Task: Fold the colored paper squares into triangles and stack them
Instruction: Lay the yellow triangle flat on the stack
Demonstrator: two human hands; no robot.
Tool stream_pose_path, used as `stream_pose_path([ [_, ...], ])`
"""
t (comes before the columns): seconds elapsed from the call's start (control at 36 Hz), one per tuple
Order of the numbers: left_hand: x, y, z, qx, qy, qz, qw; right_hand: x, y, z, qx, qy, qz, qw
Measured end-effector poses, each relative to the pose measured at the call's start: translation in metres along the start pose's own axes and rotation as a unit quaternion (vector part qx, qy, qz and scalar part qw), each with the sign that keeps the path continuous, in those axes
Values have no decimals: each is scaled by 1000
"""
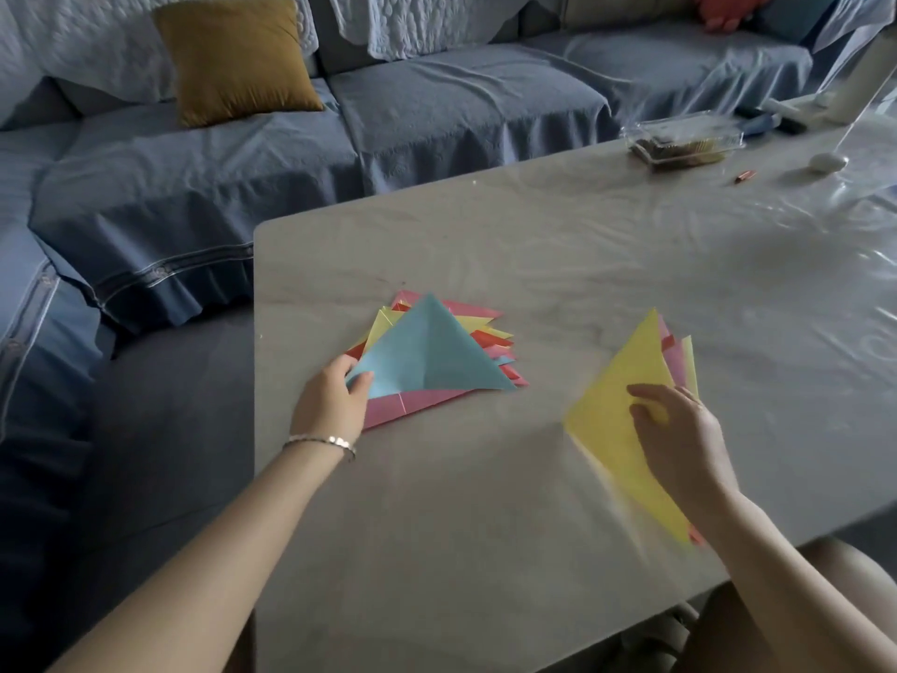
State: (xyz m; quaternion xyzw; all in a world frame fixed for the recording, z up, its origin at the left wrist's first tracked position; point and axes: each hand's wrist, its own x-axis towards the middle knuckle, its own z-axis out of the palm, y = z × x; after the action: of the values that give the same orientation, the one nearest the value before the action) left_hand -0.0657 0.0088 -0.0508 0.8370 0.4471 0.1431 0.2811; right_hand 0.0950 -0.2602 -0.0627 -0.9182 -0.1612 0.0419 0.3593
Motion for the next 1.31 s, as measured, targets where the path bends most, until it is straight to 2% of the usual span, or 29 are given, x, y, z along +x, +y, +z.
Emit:
stream_pose_path([
  [0.06,7,-5,-1,40,-13,8,999,-6,-12,1,51,-3,-36,998],
  [0.14,4,-10,3,151,28,91,984,-18,-24,8,87,-27,-51,994],
  [0.19,-8,-7,10,136,58,154,977,-25,-26,19,117,-56,-34,991],
  [0.22,-18,-1,13,94,44,163,981,-28,-28,25,144,-73,-15,987],
  [0.25,-29,6,15,32,9,145,989,-31,-31,31,179,-89,11,980],
  [0.31,-50,20,21,-83,-108,45,990,-37,-40,42,261,-112,66,957],
  [0.36,-64,27,30,-139,-211,-45,966,-43,-47,54,337,-129,112,926],
  [0.42,-75,29,37,-193,-260,-97,941,-48,-52,61,358,-156,120,913],
  [0.47,-79,27,41,-238,-269,-124,925,-52,-52,66,337,-182,107,918],
  [0.5,-78,24,43,-237,-258,-123,928,-53,-51,67,313,-187,99,926],
  [0.61,-64,10,44,-149,-209,-65,964,-56,-36,63,167,-144,61,973],
  [0.72,-52,-1,36,-39,-203,-7,978,-60,-21,57,15,-105,-46,993],
  [0.81,-46,-3,32,16,-187,21,982,-61,-11,64,-40,-103,-171,979],
  [0.89,-44,-6,33,61,-148,61,985,-66,-12,74,-102,-129,-247,955],
  [1.03,-59,-20,47,158,-1,217,963,-70,-20,92,-204,-169,-344,901],
  [1.08,-72,-19,55,156,-11,285,946,-70,-24,96,-206,-169,-348,899],
  [1.14,-85,-19,63,157,-68,329,929,-72,-27,98,-193,-167,-343,904],
  [1.22,-93,-23,70,197,-145,338,909,-74,-28,98,-193,-156,-338,908],
  [1.31,-92,-31,71,211,-152,328,908,-74,-22,97,-195,-150,-320,915],
])
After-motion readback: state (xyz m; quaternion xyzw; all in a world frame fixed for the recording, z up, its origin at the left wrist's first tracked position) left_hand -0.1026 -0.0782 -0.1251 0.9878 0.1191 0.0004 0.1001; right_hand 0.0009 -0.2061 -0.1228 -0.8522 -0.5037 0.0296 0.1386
